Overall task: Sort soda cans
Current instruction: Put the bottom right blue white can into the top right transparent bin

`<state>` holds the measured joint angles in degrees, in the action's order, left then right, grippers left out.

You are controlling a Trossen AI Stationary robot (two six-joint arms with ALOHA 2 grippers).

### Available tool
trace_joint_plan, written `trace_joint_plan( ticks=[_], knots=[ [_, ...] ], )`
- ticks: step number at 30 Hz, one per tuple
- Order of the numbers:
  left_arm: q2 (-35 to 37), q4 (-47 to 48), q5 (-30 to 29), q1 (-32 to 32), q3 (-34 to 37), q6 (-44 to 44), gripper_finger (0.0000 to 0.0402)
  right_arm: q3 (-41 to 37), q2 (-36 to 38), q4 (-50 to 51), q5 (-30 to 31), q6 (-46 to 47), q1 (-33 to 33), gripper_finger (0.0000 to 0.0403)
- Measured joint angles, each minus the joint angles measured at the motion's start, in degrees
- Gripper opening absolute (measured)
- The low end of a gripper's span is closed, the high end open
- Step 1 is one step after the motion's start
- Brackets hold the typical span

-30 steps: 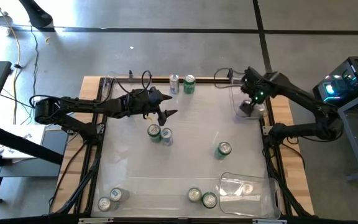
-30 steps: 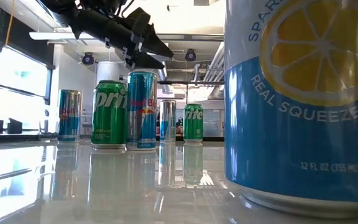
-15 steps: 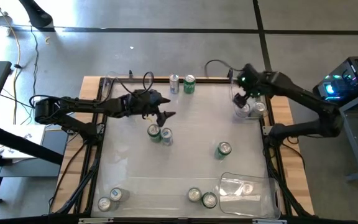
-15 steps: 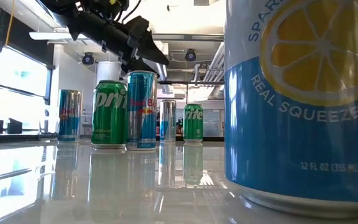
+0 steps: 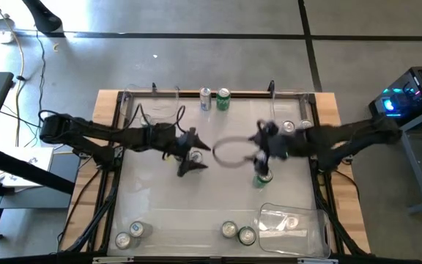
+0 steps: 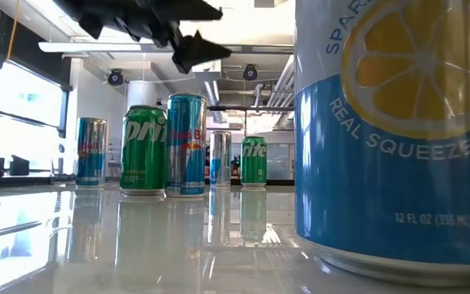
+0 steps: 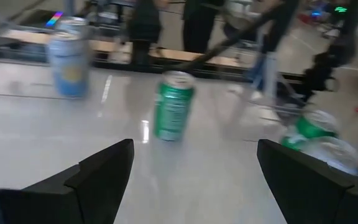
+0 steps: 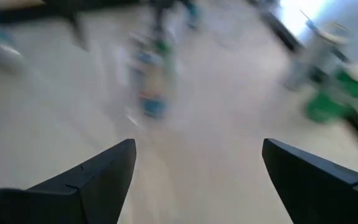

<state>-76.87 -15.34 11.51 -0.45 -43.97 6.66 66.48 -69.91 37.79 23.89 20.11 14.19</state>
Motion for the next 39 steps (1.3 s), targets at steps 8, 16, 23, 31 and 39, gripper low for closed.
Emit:
trace_joint_plan(
  ticks=[8, 16, 23, 31, 39],
  knots=[
    [2.65, 0.28, -1.69, 8.04, -0.04, 5.49, 0.0335, 0.0, -8.91, -15.73, -6.49, 3.99, 12.11, 0.0346],
    [2.9, 1.31, -8.09, 15.62, -0.04, 7.6, 0.0334, 0.04, -17.16, -30.11, -17.55, 2.97, 12.86, 0.0346],
    [2.9, 2.33, -16.56, 19.53, -0.04, 8.28, 0.0334, 9.0, -24.07, -20.37, -28.6, 5.53, 12.86, 0.0346],
    [2.87, 2.85, -22.58, 23.1, -0.04, 9.68, 0.0334, 25.58, -34.26, -1.57, -19.53, 3.4, 15.98, 0.0346],
    [2.85, 7.15, -27.09, 29.3, -0.04, 12.19, 0.0334, 31.76, -41.41, 5.03, -11.59, 8.64, 20.19, 0.0346]
  ],
)
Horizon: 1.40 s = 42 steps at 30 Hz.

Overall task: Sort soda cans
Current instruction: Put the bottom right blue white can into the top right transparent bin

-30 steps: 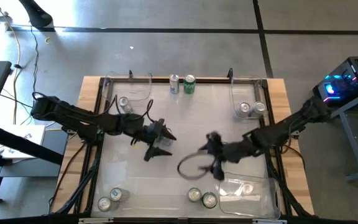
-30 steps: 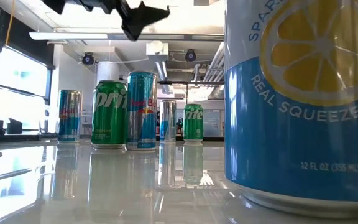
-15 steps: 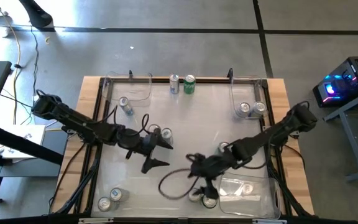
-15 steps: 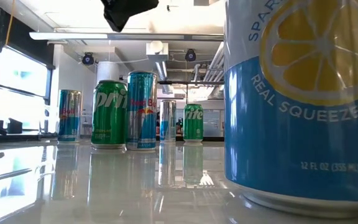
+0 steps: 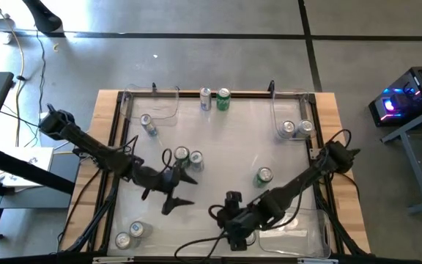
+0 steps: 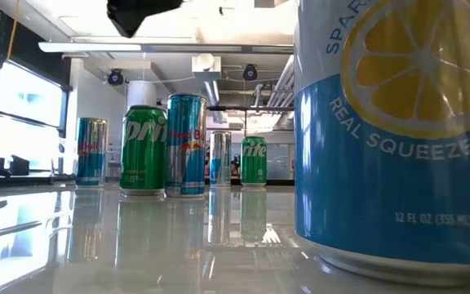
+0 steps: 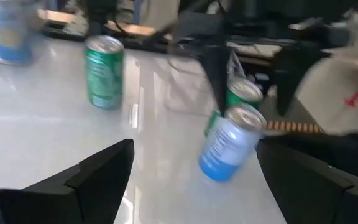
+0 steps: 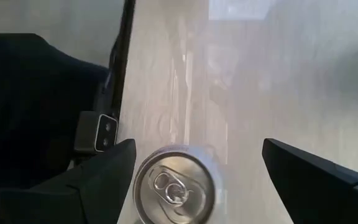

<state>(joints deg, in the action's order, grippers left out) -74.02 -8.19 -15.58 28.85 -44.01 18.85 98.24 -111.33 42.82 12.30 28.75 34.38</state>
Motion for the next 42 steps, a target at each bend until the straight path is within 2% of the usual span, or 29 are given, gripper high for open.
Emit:
trace_joint_plan(
  ticks=[4, 8, 13, 19, 31, 37, 42],
  knots=[
    [0.0, 1.57, -2.96, 3.96, 0.0, 0.04, 0.0334, -0.02, -0.19, 1.55, 0.24, 3.85, 0.11, 0.0346],
    [0.0, 1.59, -7.47, 6.18, 0.0, 1.03, 0.0334, -0.02, -0.18, 2.41, 2.54, 3.33, 0.11, 0.0346],
    [0.0, 1.6, -10.24, 7.6, 0.0, 1.54, 0.0334, -1.77, -0.15, 1.46, 2.5, 2.59, 0.56, 0.0346],
    [0.0, 2.44, -10.74, 7.7, 0.0, 2.09, 0.0334, -5.43, -0.14, -4.18, 1.29, 4.06, 1.55, 0.0346],
    [0.0, 2.76, -12.01, 7.7, 0.0, 2.08, 0.0334, -10.93, -0.13, -7.4, 0.5, 3.98, 1.63, 0.0346],
    [0.0, 2.81, -12.03, 7.68, 0.0, 2.09, 0.0334, -11.1, -0.13, -7.23, 0.15, 3.41, 1.29, 0.0346],
    [0.0, 2.67, -12.08, 7.68, 0.0, 2.12, 0.0334, -11.1, -0.13, -7.26, -0.4, 3.37, 1.0, 0.0318]
  ],
)
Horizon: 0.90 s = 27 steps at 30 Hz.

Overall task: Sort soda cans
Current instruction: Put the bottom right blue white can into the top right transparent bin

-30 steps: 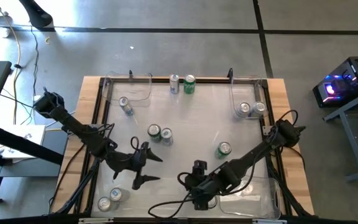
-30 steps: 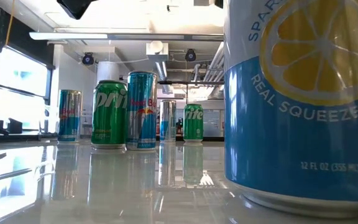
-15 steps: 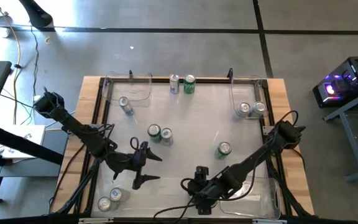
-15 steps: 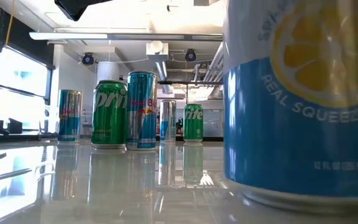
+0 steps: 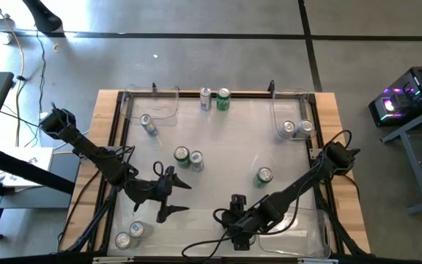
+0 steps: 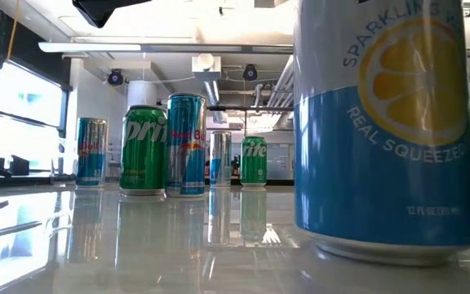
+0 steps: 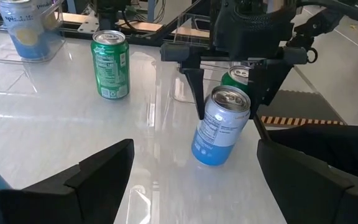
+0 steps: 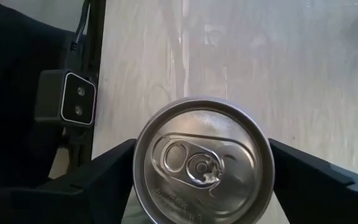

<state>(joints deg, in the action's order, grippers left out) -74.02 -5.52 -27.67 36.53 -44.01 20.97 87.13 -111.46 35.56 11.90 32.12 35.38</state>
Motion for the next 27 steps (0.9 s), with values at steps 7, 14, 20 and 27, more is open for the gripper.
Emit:
trace_joint_plan(
  ticks=[7, 14, 20, 27],
  knots=[
    [0.0, 0.16, -1.18, 0.0, 0.0, 1.02, 0.0334, 0.52, 0.35, 0.25, 3.77, -1.55, -0.39, 0.028],
    [0.0, 1.64, -8.92, -0.02, 0.0, 2.96, 0.0334, 1.11, 10.11, 5.2, 12.01, -5.03, -2.55, 0.028],
    [1.55, 1.68, -11.06, -0.04, 0.0, 4.18, 0.0334, 1.09, 16.55, 15.94, 13.56, -5.59, -9.15, 0.028],
    [13.09, 3.08, -17.17, 0.54, 0.0, 4.26, 0.0334, -3.75, 15.1, 9.97, 3.1, -14.35, -17.93, 0.028]
  ],
)
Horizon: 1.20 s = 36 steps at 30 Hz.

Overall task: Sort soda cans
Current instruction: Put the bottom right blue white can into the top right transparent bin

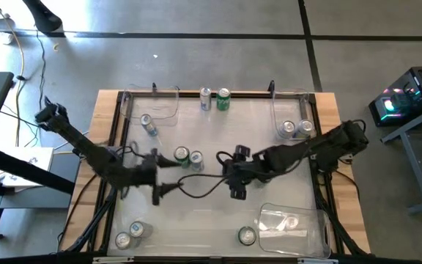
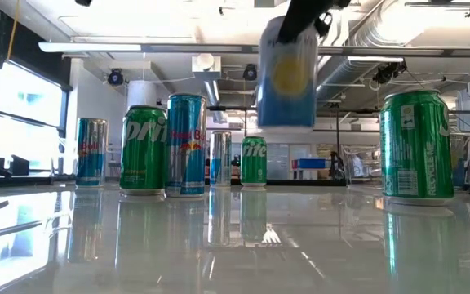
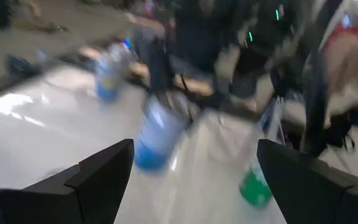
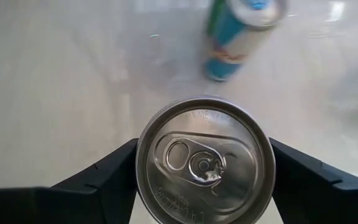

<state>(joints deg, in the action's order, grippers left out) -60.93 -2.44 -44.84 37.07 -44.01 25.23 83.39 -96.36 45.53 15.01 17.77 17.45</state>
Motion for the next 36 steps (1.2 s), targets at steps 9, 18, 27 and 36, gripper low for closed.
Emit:
trace_joint_plan(
  ticks=[9, 18, 27, 36],
  knots=[
    [9.99, 9.19, -8.51, 1.04, -0.07, -1.47, 0.0334, -7.33, 0.11, -5.98, -5.3, -3.31, -4.61, 0.028],
    [8.04, 11.5, -10.23, 0.99, -0.02, 0.2, 0.0334, -12.18, 0.15, -8.28, -9.55, -3.15, -5.64, 0.0291],
    [7.59, 11.5, -10.32, 0.97, 0.0, 0.2, 0.0334, -12.56, 0.15, -7.88, -10.77, 0.1, -6.58, 0.033],
    [7.59, 11.67, -10.29, 0.97, 0.0, 0.69, 0.0334, -11.71, 0.31, -6.76, -11.71, 3.14, -7.45, 0.0332]
  ],
)
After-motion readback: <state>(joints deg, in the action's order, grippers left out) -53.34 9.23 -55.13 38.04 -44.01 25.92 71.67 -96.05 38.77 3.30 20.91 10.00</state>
